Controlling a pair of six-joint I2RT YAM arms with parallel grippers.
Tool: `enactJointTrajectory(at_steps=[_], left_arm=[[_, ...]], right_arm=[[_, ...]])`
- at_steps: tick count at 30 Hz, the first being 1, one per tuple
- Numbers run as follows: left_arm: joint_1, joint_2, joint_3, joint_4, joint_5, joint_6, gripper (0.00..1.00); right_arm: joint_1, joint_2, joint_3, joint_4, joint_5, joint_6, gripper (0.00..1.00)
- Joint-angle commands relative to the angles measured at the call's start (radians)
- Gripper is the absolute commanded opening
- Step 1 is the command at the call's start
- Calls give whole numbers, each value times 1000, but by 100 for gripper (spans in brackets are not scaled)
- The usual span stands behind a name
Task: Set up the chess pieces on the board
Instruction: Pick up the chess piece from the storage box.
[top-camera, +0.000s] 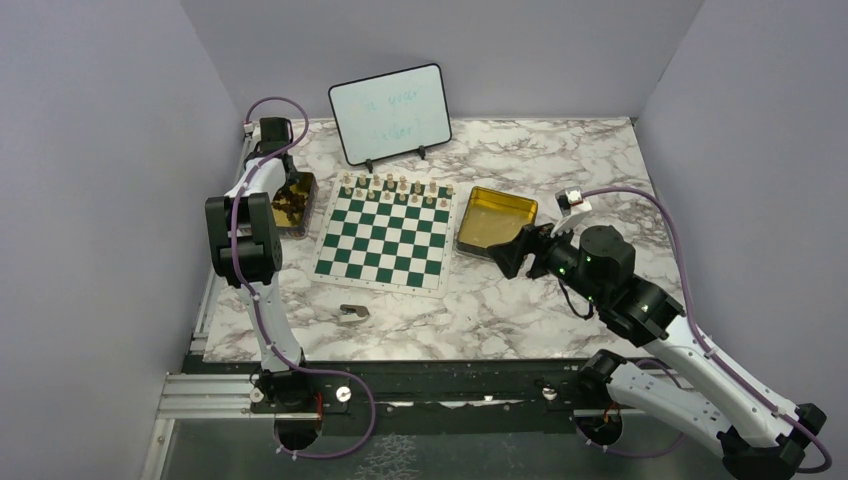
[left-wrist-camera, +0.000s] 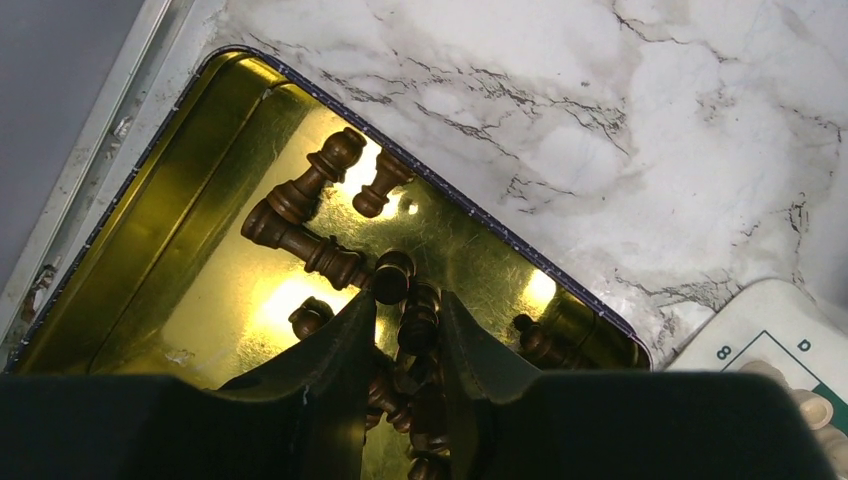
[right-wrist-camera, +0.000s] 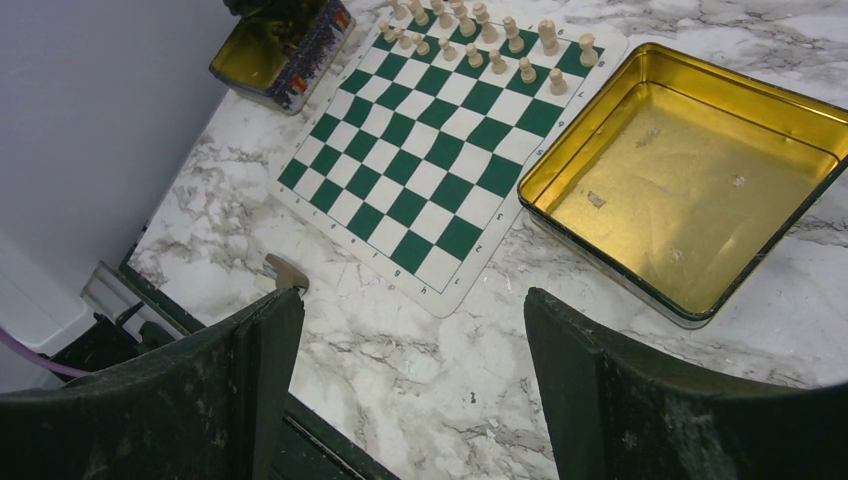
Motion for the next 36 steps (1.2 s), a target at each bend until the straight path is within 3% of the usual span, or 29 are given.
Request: enactJointTrajectory(at_steps=[1, 20, 36], left_arm=[[7, 4, 39, 2, 28, 7, 30], [7, -27, 48, -28, 30, 25, 17], [5, -162, 53, -76, 17, 14, 16]], right_arm=[[6, -14, 8, 16, 23, 9, 86], [6, -30, 1, 0, 39, 9, 86], [6, -36, -5, -14, 44, 19, 87]])
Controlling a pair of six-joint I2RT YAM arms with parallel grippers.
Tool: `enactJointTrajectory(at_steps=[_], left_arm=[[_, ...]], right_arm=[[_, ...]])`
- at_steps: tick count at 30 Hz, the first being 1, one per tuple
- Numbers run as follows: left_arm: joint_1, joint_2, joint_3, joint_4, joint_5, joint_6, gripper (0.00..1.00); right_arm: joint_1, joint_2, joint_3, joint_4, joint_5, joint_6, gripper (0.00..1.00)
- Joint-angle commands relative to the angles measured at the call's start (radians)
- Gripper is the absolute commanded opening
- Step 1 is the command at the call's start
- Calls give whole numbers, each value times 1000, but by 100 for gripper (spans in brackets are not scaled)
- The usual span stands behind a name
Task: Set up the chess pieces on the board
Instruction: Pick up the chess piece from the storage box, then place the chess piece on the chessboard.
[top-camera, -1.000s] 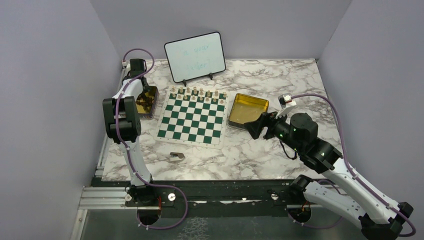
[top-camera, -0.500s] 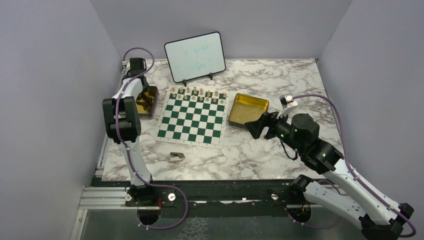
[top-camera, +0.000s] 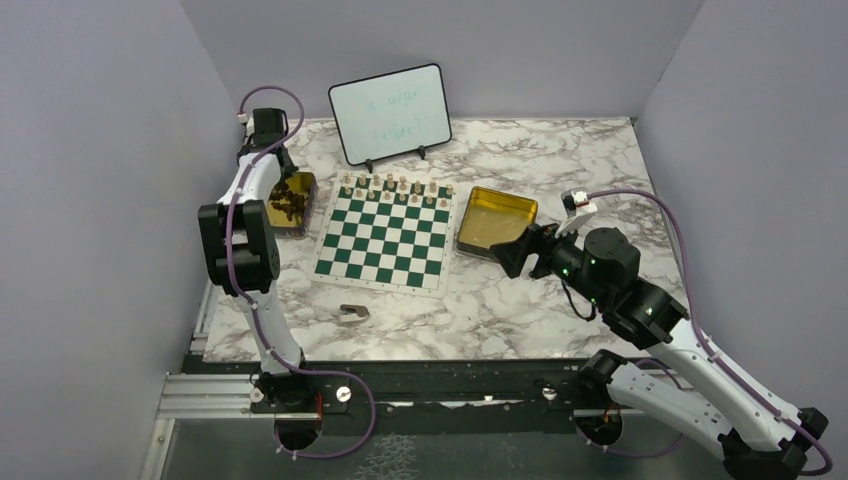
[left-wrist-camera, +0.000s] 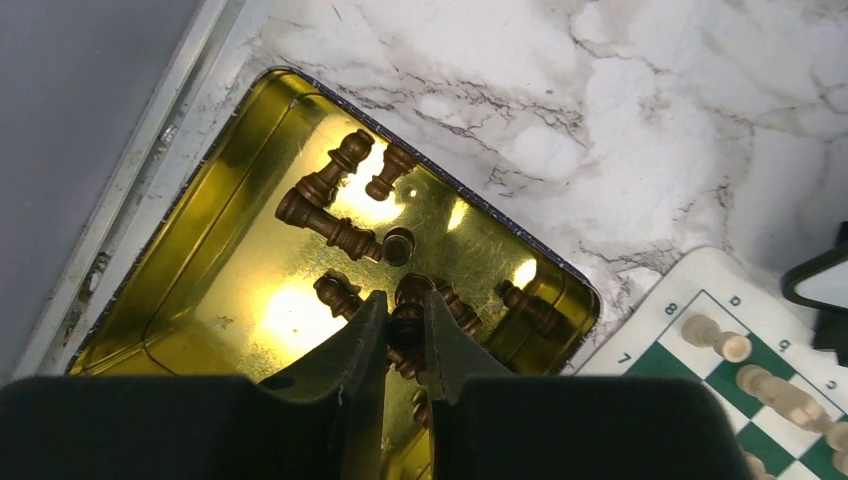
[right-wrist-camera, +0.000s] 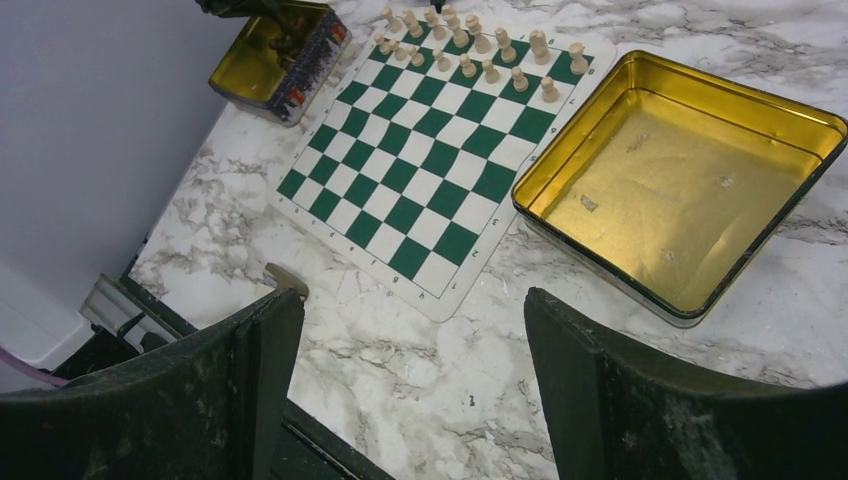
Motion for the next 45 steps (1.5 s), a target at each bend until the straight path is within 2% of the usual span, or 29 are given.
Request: enactJointTrajectory(at_steps=[1, 10, 18, 20, 26, 32, 38, 45], left_arm=[[5, -106, 33, -9, 3, 0, 16], [-21, -215, -11, -38, 112, -16, 15], [-120, -321, -83, -106, 169, -9, 16], [-176, -347, -108, -120, 188, -6, 16], [-337, -420, -215, -156, 171, 5, 16], [-444, -515, -319, -181, 147, -1, 16], [-577, -631, -451, -181, 85, -44, 16], [-683, -671, -524, -163, -3, -61, 16]], right_arm=[[6, -14, -5, -6, 22, 10, 86], [6, -20, -15, -9, 22, 23, 86], [6, -52, -48, -22, 17, 33, 86], [6, -62, -54, -31, 19, 35, 87], [6, -95, -80, -62, 35, 39, 87], [6, -131, -90, -90, 33, 37, 87], [6, -147, -92, -113, 43, 26, 87], [6, -145, -84, -158, 47, 42, 87]])
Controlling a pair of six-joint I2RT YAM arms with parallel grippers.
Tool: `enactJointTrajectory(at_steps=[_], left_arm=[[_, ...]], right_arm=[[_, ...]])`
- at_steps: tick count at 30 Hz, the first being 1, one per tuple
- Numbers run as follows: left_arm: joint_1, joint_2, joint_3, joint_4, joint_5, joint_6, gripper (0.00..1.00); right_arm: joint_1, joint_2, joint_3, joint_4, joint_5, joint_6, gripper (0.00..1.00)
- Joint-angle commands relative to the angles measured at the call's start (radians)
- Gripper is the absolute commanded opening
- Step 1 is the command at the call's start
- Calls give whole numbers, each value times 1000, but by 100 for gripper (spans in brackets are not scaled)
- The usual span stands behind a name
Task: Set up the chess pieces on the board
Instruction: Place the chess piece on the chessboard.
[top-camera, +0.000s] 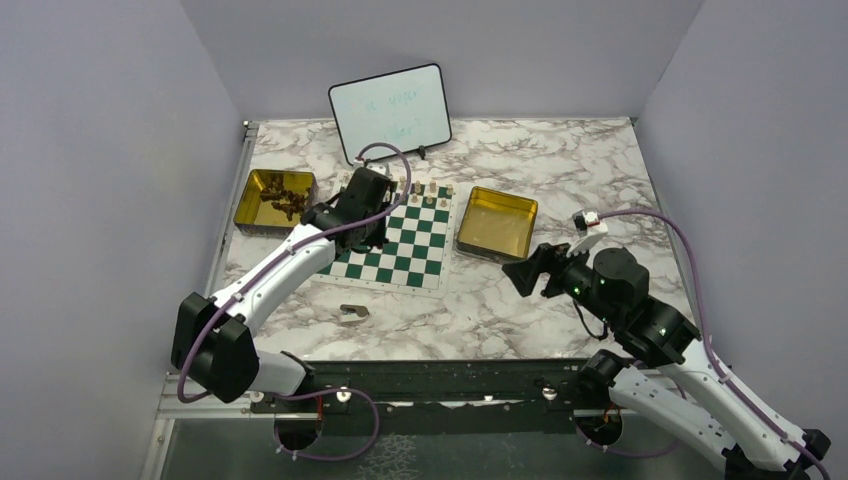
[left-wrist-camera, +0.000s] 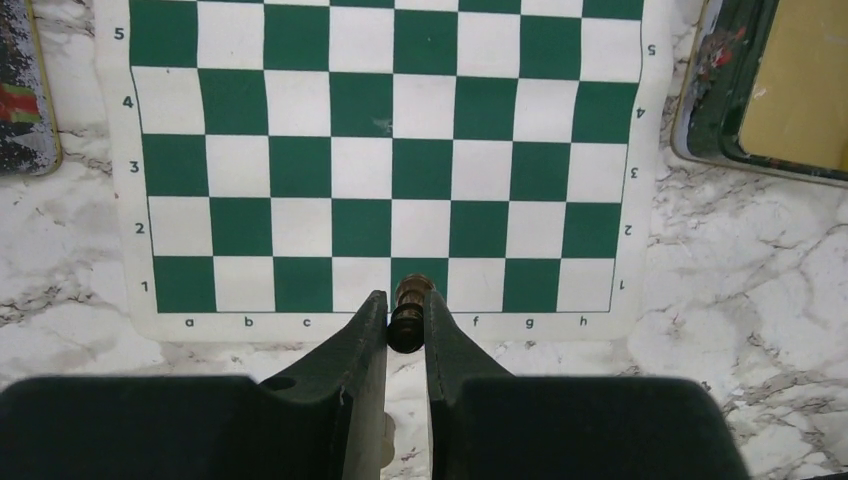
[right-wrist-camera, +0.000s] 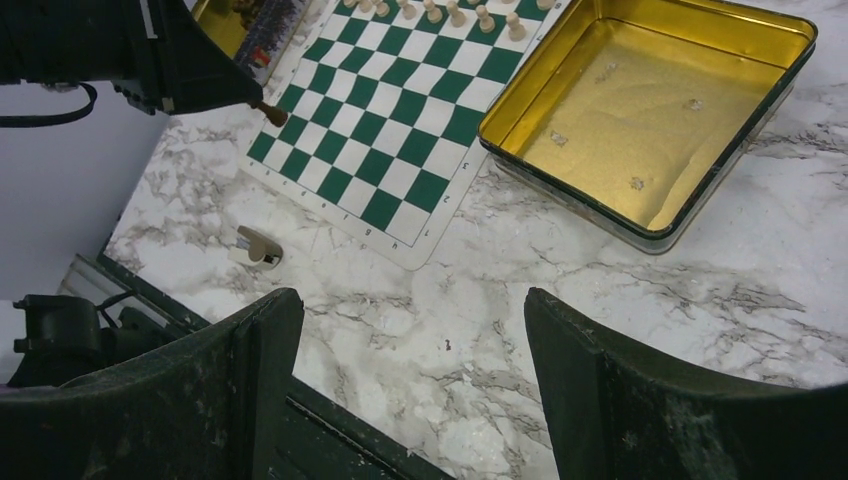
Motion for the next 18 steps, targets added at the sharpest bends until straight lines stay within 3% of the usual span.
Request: enactJointTrajectory(at_steps=[1, 18], left_arm=[[-42, -18, -41, 25, -86, -31, 16], [-252, 140, -31, 115, -194, -103, 18]], right_arm=[[6, -4, -1, -41, 25, 9, 87], [6, -13, 8, -82, 51, 9, 87]])
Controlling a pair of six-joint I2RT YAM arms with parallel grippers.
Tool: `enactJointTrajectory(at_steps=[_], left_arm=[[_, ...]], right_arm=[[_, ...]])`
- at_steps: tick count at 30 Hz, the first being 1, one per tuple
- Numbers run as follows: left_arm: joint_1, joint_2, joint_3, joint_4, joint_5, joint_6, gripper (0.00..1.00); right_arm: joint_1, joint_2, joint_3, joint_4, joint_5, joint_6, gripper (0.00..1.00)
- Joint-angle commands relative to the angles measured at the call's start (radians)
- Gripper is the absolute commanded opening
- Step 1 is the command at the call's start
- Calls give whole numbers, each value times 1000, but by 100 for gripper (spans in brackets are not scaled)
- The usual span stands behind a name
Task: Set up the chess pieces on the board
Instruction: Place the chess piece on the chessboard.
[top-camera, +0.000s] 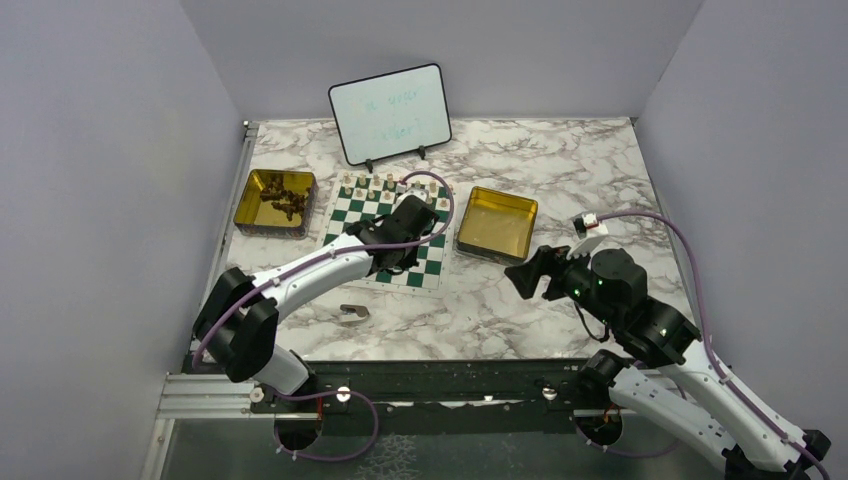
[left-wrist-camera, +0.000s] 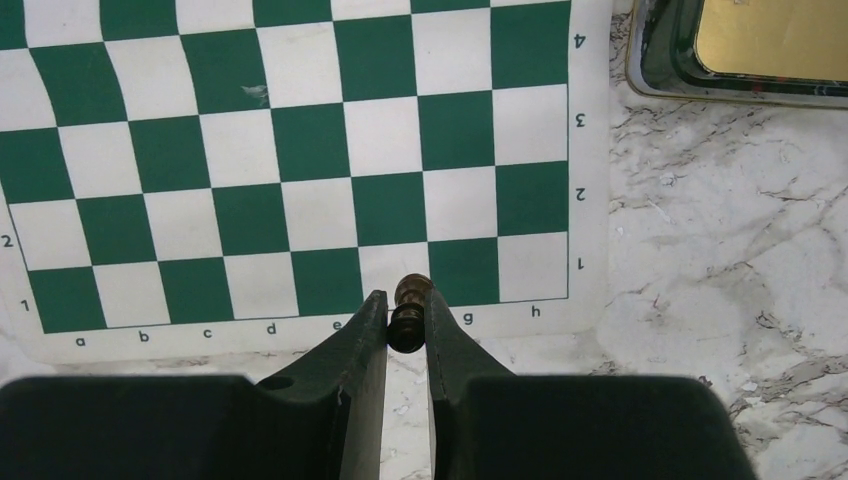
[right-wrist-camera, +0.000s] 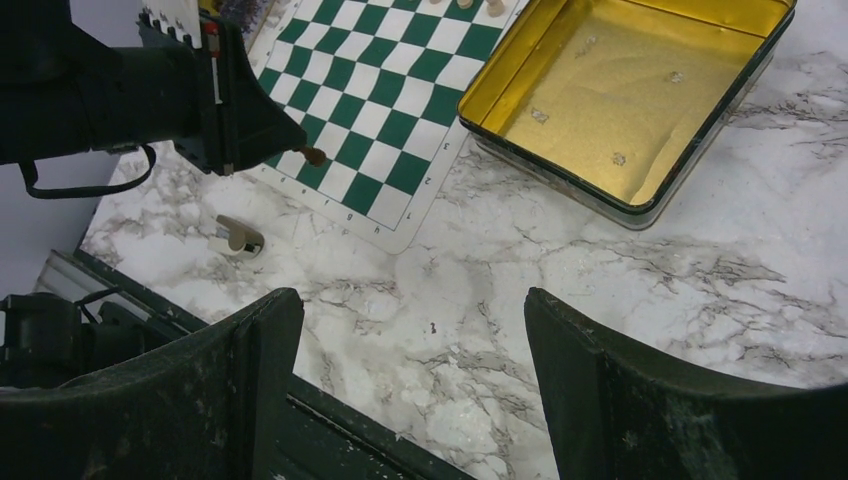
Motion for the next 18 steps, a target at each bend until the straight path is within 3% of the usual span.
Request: enactJointTrajectory(at_steps=[1, 8, 18], left_arm=[[-24, 31, 27, 33, -74, -27, 18], [-28, 40, -26, 62, -132, -39, 19], [-28, 79, -56, 92, -94, -66, 19]], right_arm=[[6, -9, 10, -27, 36, 0, 87], [6, -14, 12, -28, 47, -6, 87], [6, -13, 12, -30, 51, -14, 87]])
